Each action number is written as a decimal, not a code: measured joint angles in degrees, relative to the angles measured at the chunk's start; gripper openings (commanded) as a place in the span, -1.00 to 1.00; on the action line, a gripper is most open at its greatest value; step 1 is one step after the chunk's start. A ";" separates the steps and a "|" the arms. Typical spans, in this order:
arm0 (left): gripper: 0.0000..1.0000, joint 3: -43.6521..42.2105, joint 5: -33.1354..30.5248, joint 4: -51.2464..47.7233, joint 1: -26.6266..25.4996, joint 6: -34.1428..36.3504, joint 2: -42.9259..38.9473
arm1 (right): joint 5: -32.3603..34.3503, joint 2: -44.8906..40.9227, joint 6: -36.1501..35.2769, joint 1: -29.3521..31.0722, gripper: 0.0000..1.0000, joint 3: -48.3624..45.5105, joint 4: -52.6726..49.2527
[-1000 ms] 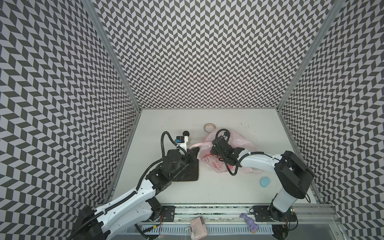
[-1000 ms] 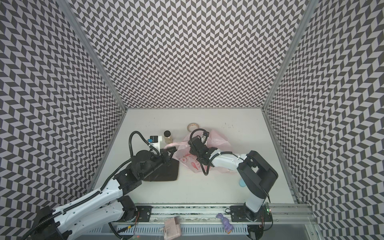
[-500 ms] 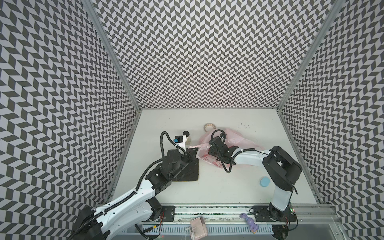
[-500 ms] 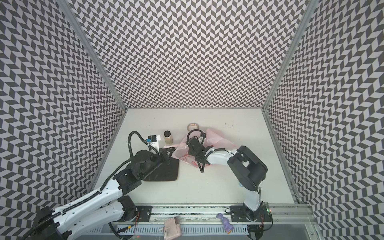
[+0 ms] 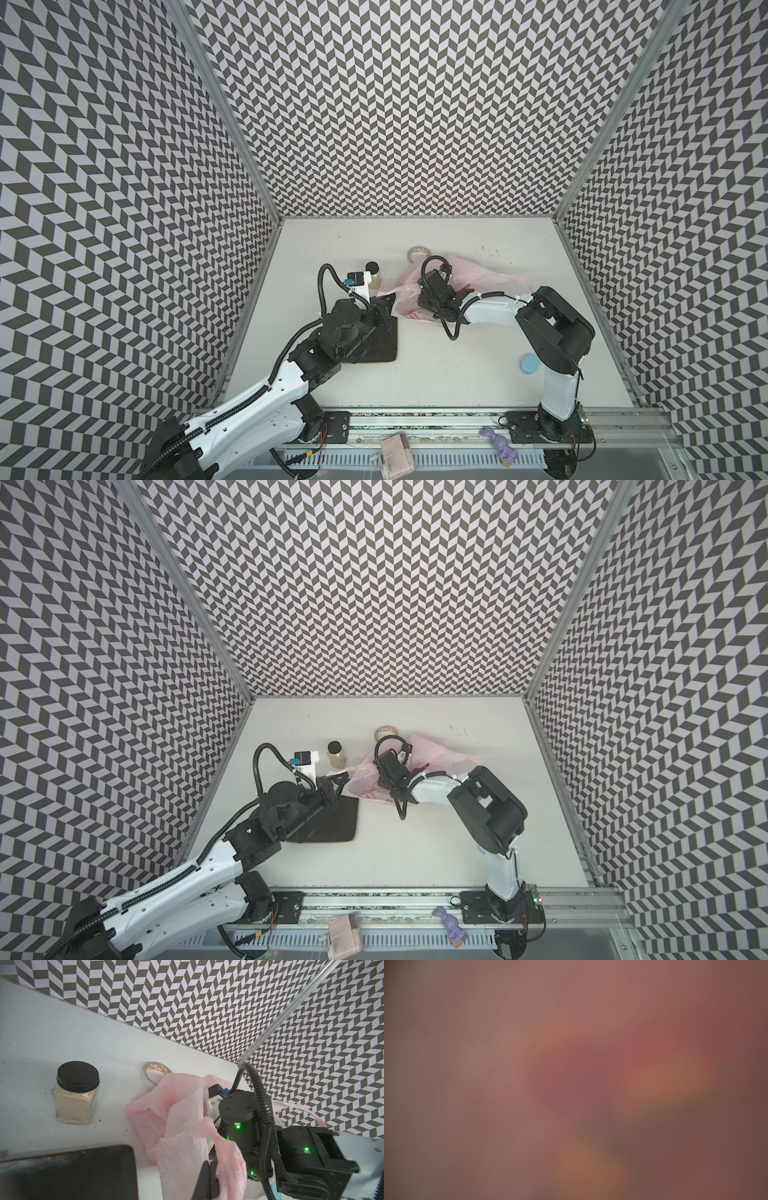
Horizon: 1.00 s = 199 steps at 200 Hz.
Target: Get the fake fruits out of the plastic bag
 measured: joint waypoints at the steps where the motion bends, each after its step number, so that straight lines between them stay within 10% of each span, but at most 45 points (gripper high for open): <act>1: -1.00 0.00 0.00 0.00 0.00 0.00 0.00 | 0.00 -0.07 -0.09 0.00 -0.46 -0.07 0.02; 199: -1.00 -0.22 -0.68 3.87 0.52 0.24 5.03 | -16.72 -44.02 -26.12 8.07 -0.49 -17.55 2.23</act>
